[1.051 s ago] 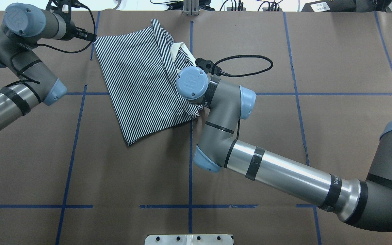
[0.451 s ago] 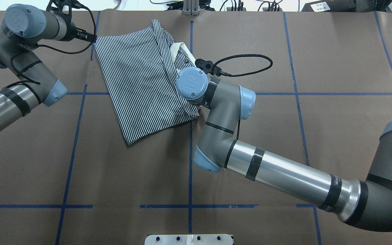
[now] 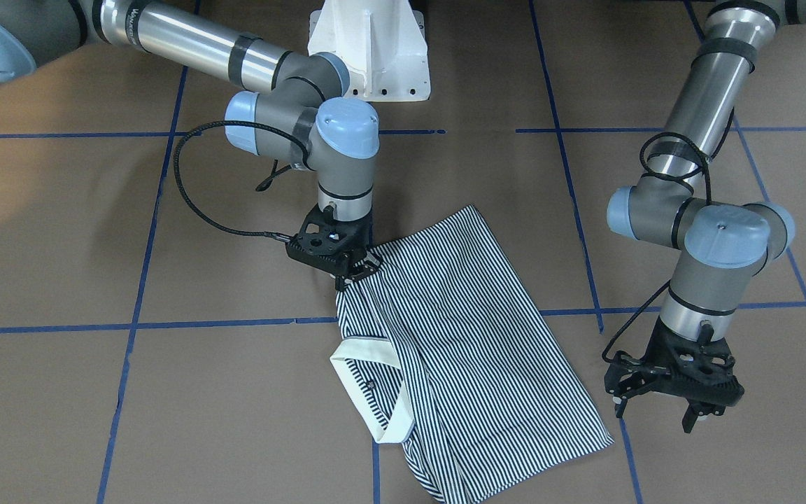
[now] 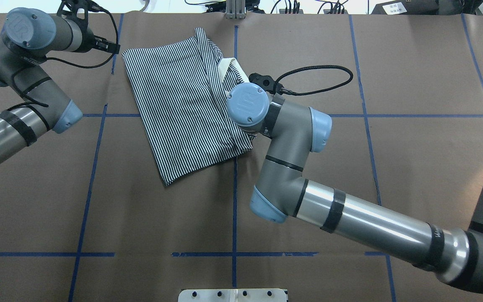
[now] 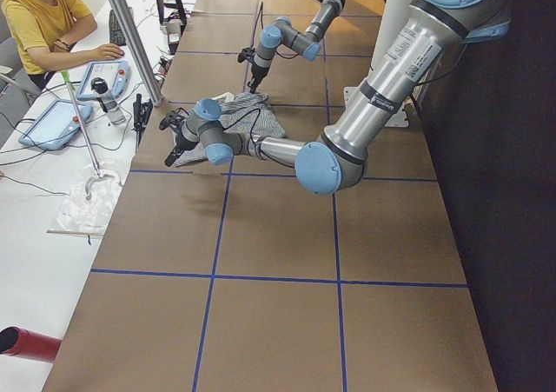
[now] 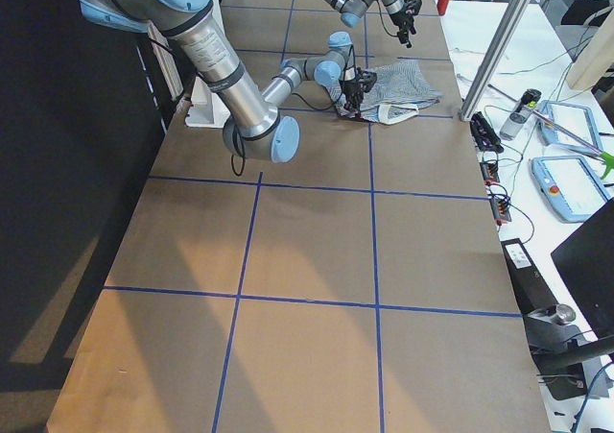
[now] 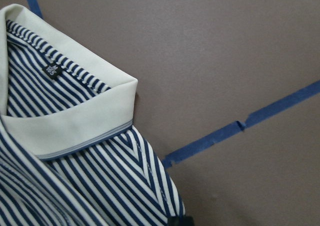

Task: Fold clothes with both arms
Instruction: 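Drag the polo with the right gripper toward the robot, straightening it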

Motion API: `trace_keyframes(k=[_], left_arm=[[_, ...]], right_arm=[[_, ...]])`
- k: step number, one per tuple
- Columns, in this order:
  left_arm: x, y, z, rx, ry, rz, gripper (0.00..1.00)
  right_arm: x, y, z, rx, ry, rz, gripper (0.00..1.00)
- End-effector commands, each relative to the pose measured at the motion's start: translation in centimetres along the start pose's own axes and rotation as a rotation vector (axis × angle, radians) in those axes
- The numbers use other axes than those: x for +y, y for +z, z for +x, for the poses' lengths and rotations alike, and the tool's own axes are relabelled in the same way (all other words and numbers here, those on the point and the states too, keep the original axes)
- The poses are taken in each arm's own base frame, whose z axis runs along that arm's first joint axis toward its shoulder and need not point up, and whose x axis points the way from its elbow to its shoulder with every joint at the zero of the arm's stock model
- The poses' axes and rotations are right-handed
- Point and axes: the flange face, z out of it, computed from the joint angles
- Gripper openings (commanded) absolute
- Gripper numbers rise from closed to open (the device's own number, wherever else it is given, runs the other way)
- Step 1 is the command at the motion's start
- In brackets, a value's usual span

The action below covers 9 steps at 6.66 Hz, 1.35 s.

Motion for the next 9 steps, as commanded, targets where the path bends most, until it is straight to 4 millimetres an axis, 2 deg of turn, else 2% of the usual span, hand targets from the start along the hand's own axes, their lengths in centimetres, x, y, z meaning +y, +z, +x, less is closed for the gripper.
trace_keyframes(k=[1,2,3,5,6,7,8,9], left_arm=[[0.7,-0.3,1.8,0.025,-0.027,0.0,1.0],[0.9,-0.4,2.3,0.032,-0.028,0.0,1.0],[0.9,-0.4,2.3,0.033,-0.028,0.001,1.0],[0.7,-0.6,2.4,0.035,-0.029,0.005,1.0],[0.6,-0.8,2.5,0.038,-0.028,0.008,1.0],[0.5,-0.8,2.7,0.04,-0.028,0.011,1.0],[0.5,-0.9,2.7,0.042,-0.028,0.011,1.0],[0.5,-0.9,2.7,0.042,-0.028,0.011,1.0]], right_arm=[[5.7,-4.6,9.2,-0.037,-0.071,0.02,0.0],[8.8,-5.6,13.0,-0.042,-0.093,0.022,0.0],[11.0,-5.4,15.5,-0.035,-0.104,0.04,0.0],[13.6,-4.8,16.5,-0.025,-0.103,0.042,0.0],[14.0,-4.8,16.6,-0.026,-0.107,0.04,0.0],[14.3,-5.0,16.5,-0.03,-0.094,0.041,0.07],[14.6,-4.9,16.6,-0.034,-0.102,0.067,0.99],[14.2,-4.6,16.9,-0.024,-0.122,0.092,1.0]])
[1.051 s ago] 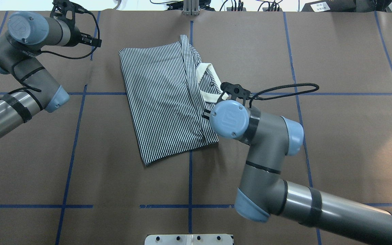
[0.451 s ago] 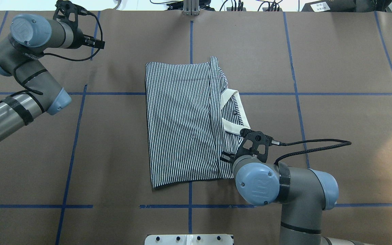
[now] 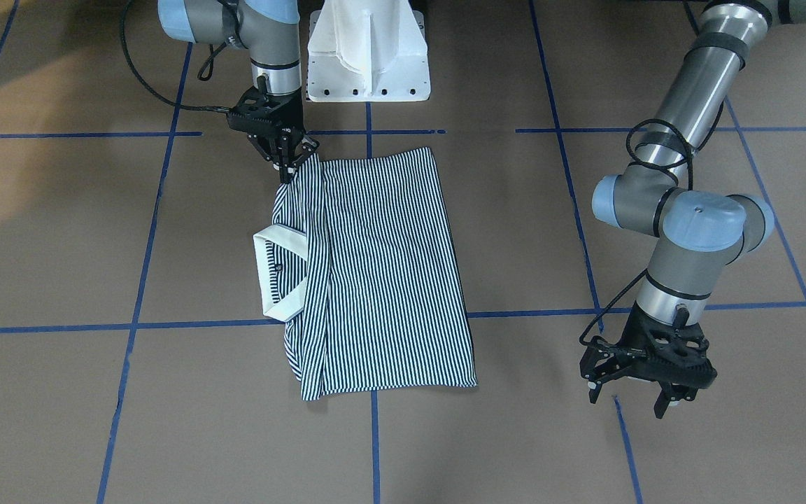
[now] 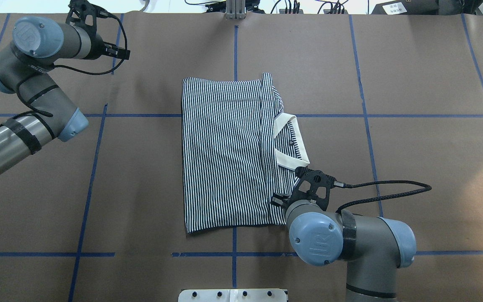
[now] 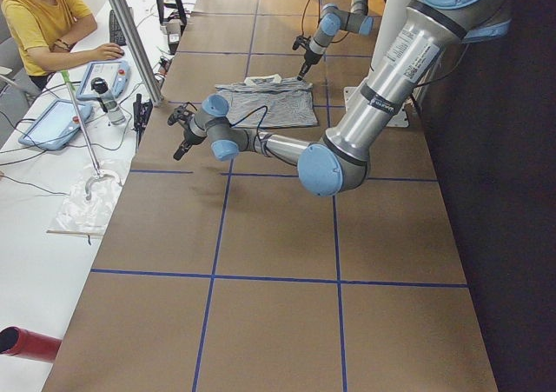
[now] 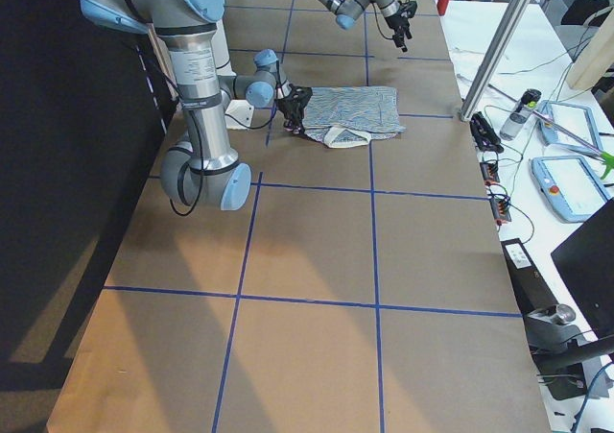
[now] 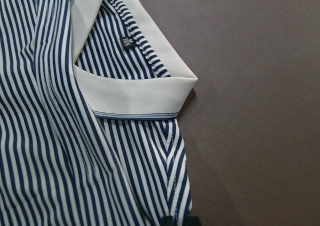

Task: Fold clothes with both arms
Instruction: 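Drag the polo with the right gripper toward the robot, straightening it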

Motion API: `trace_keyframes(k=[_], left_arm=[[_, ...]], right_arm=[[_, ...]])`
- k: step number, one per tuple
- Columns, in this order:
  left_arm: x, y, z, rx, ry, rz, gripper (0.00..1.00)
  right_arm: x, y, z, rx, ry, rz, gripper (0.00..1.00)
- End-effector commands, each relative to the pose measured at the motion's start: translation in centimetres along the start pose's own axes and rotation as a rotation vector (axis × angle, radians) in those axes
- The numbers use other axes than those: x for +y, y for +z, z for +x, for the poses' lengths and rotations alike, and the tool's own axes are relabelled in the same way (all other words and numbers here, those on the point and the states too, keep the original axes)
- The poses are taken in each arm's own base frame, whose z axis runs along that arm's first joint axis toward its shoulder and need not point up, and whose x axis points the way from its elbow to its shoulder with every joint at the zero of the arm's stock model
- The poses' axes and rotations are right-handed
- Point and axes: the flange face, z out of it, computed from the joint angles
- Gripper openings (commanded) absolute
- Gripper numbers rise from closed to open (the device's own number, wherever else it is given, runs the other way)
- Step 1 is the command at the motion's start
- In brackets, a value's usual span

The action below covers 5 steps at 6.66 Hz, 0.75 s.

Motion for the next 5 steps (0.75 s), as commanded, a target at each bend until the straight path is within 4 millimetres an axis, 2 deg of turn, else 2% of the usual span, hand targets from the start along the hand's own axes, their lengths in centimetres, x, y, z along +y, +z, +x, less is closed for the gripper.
trace_keyframes(k=[1,2,3,4,5], left_arm=[[0.0,0.0,0.0,0.0,0.0,-0.001,1.0],[0.3,0.1,0.4,0.004,0.003,-0.004,1.0],[0.3,0.2,0.5,0.005,0.004,-0.005,1.0],[0.3,0.2,0.5,0.005,0.004,-0.005,1.0],[0.4,0.2,0.6,0.007,0.005,-0.005,1.0]], right_arm=[[-0.7,-1.8,0.0,0.037,-0.11,0.029,1.0],[-0.5,-3.2,-0.3,0.037,-0.193,0.029,1.0],[-0.2,-3.9,-1.4,0.021,-0.258,0.022,1.0],[0.6,-3.8,-1.3,0.022,-0.38,0.039,1.0],[2.3,-4.0,-1.5,0.009,-0.503,0.041,0.98]])
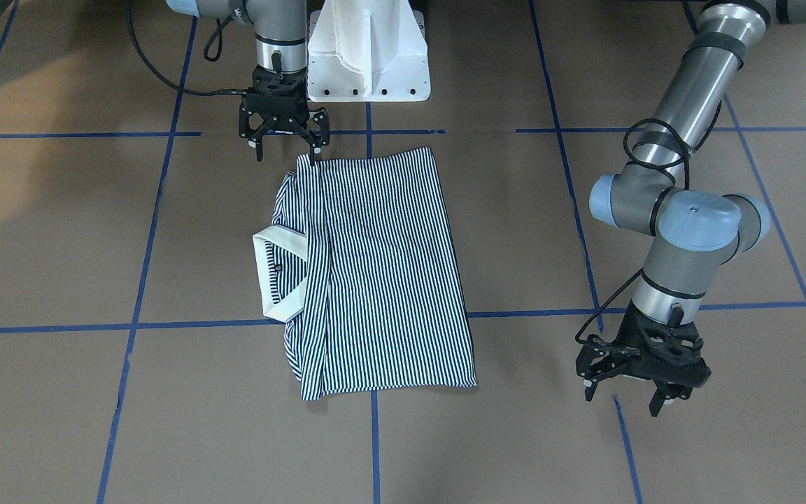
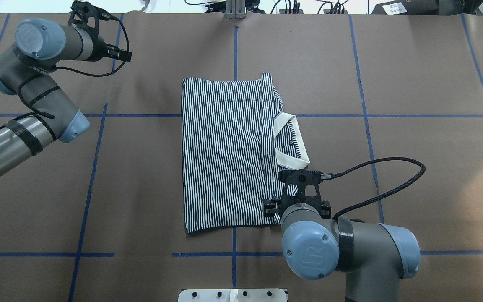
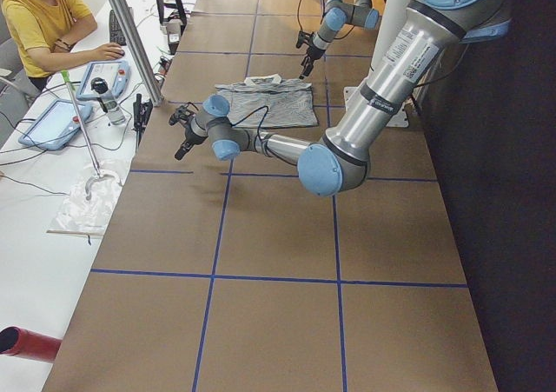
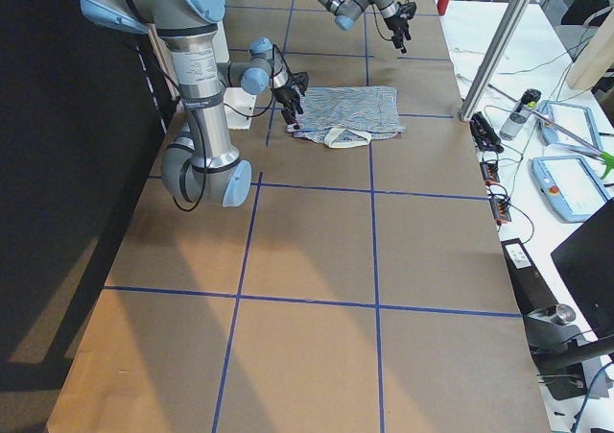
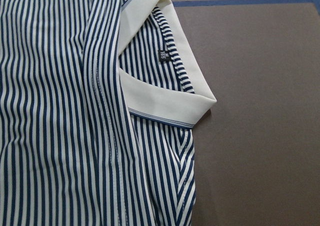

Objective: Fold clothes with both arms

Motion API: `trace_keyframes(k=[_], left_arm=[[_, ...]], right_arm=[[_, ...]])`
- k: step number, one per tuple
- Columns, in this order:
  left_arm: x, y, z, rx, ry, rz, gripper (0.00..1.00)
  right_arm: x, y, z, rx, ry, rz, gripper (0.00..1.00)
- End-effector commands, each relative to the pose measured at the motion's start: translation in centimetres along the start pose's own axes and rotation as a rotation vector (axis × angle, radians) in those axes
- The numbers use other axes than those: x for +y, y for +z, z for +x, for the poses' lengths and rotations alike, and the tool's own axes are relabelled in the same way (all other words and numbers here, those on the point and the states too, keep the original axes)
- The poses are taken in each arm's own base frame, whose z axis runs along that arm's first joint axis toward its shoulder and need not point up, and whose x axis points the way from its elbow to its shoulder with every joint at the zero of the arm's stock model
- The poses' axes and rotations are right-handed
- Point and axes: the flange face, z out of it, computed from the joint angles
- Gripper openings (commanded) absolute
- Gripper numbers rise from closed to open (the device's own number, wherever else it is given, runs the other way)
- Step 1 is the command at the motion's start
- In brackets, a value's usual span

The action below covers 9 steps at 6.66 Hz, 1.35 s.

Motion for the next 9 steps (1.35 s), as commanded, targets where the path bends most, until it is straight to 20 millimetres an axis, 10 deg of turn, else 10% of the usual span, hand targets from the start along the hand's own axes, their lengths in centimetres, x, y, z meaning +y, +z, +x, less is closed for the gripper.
trace_keyframes(k=[1,5,9], left_arm=[[0.0,0.0,0.1,0.002,0.001,0.0,1.0],[0.2,0.0,0.1,0.002,0.001,-0.002,1.0],[0.4,0.1,0.0,0.0,0.001,-0.004,1.0]], right_arm=[[3.0,-0.6,-1.3,-0.021,-0.211,0.004,0.87],[5.9,0.3,-2.3,-0.037,-0.417,-0.006,0.47],[6.0,0.6,-2.6,-0.061,-0.505,0.002,0.4]])
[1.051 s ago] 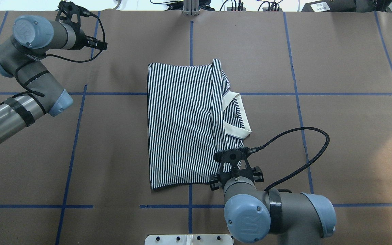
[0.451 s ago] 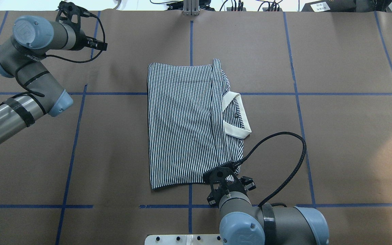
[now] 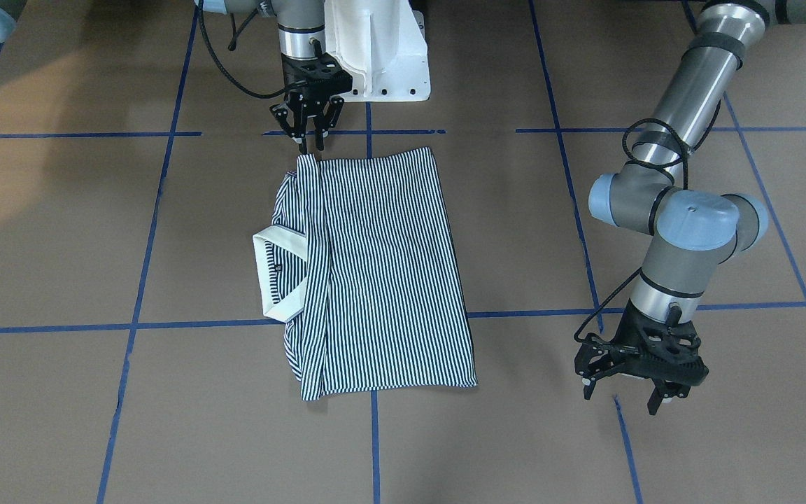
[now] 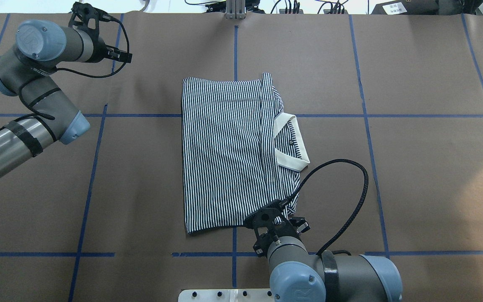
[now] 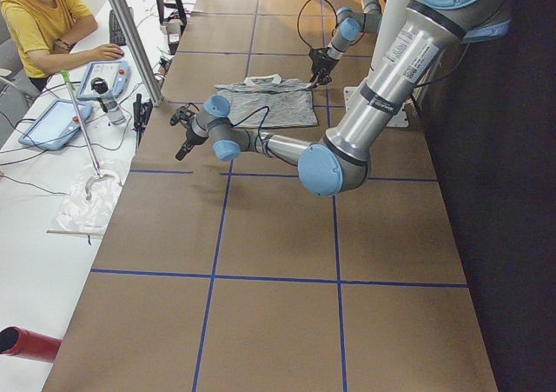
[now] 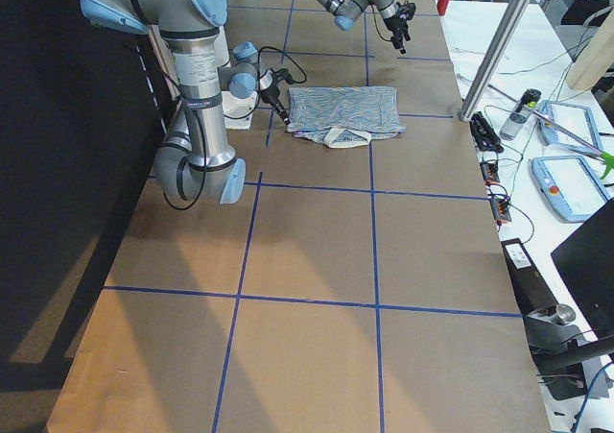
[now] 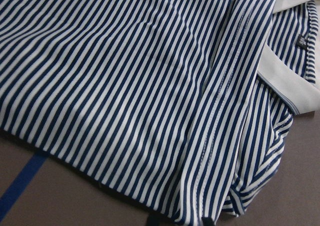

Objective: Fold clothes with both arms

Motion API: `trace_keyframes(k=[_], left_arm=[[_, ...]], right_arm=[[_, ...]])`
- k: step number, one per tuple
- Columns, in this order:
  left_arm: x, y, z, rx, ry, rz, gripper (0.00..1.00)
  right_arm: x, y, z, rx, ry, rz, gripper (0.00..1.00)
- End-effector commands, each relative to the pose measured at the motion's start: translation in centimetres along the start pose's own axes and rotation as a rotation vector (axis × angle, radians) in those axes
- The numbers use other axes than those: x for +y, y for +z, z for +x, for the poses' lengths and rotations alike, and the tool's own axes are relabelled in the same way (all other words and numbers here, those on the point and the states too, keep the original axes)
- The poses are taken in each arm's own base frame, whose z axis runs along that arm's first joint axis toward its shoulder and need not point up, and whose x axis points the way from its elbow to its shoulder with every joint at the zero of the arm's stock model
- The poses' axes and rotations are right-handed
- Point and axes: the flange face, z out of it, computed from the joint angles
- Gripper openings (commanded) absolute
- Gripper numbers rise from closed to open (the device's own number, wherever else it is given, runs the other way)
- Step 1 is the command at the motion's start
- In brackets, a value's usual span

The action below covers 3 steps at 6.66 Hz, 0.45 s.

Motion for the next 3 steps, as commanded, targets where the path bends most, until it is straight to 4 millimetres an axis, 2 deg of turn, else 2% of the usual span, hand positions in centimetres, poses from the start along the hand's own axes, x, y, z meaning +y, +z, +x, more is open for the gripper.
trace_keyframes(k=[1,3], left_arm=[[0.06,0.02,-0.05,-0.001,0.0,-0.001,1.0],[0.06,0.02,-0.05,-0.001,0.0,-0.001,1.0]], right_arm=[[0.25,0.67,-0.02,0.011,-0.027,-0.005,0.37],[0.27,0.74,-0.01,0.014,-0.052,-0.005,0.36]])
